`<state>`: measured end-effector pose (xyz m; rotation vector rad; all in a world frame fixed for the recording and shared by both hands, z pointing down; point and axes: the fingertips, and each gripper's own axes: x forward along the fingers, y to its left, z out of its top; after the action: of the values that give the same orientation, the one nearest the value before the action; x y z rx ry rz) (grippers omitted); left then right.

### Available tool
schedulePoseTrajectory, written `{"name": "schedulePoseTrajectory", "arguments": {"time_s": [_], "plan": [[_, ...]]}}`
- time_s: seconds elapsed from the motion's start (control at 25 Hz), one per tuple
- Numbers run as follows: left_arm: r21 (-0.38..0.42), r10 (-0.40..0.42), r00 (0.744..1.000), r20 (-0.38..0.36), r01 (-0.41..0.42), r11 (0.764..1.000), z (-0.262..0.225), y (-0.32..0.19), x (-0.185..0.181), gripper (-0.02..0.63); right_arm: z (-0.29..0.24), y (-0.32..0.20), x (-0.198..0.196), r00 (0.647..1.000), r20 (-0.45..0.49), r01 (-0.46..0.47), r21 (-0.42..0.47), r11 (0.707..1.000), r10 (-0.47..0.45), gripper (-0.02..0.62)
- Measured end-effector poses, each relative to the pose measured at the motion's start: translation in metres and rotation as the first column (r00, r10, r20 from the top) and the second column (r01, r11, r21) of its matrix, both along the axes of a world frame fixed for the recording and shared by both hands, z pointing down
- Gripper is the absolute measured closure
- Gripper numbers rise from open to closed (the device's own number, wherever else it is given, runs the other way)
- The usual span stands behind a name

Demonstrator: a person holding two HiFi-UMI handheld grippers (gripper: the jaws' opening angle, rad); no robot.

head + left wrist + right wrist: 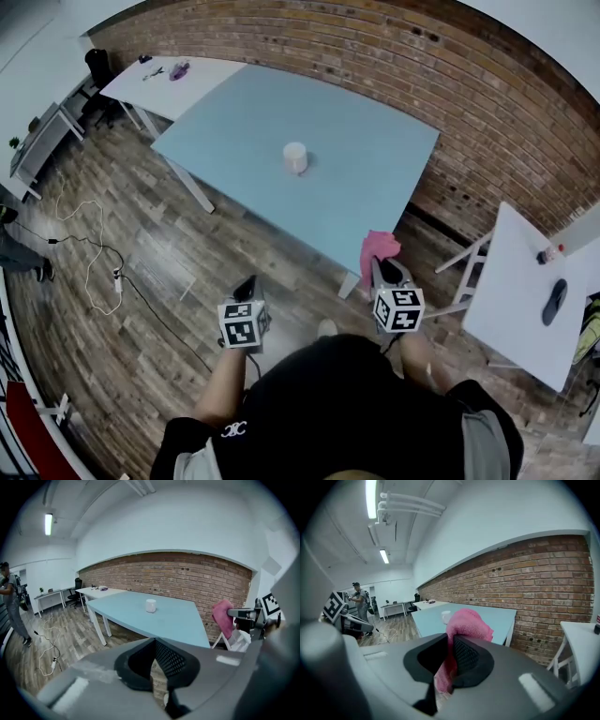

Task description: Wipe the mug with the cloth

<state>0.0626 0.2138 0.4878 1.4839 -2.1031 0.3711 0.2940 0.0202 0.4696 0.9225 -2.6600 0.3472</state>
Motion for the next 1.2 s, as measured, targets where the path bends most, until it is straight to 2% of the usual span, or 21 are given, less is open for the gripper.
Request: {"name": "schedulePoseTrajectory", "arguments": {"time_s": [0.24,0.4,0.68,0.92,1.08,1.2], "plan": [[-0.012,-0.02,1.0,0.005,0.02,1.0,-0.005,-0.047,-0.006,0.598,-0.006,-0.042,-0.028,0.997,-0.005,0.078,-0.005,0.997,-0.078,0.558],[-0.032,0.003,1.0,0.016,-0.003,0.999,-0.005,-0.067,-0.005,0.598,-0.005,-0.054,-0.038,0.994,-0.014,0.106,-0.014,0.994,-0.106,0.558],[-0.054,0.058,0.998,0.011,-0.057,0.997,0.01,-0.104,-0.007,0.598,0.018,-0.061,-0.038,0.994,-0.033,0.099,-0.075,0.992,-0.102,0.558],[-0.062,0.096,0.995,-0.009,-0.096,0.993,0.02,-0.136,-0.028,0.598,0.028,-0.077,-0.053,0.996,-0.052,0.07,-0.09,0.993,-0.075,0.558],[-0.032,0.081,0.997,-0.018,-0.081,0.996,0.018,-0.158,-0.045,0.598,0.03,-0.086,-0.067,0.992,-0.081,0.091,-0.093,0.992,-0.099,0.558],[-0.038,0.099,0.995,-0.023,-0.1,0.994,0.023,-0.173,-0.056,0.598,0.033,-0.097,-0.083,0.99,-0.096,0.09,-0.093,0.992,-0.099,0.558]]}}
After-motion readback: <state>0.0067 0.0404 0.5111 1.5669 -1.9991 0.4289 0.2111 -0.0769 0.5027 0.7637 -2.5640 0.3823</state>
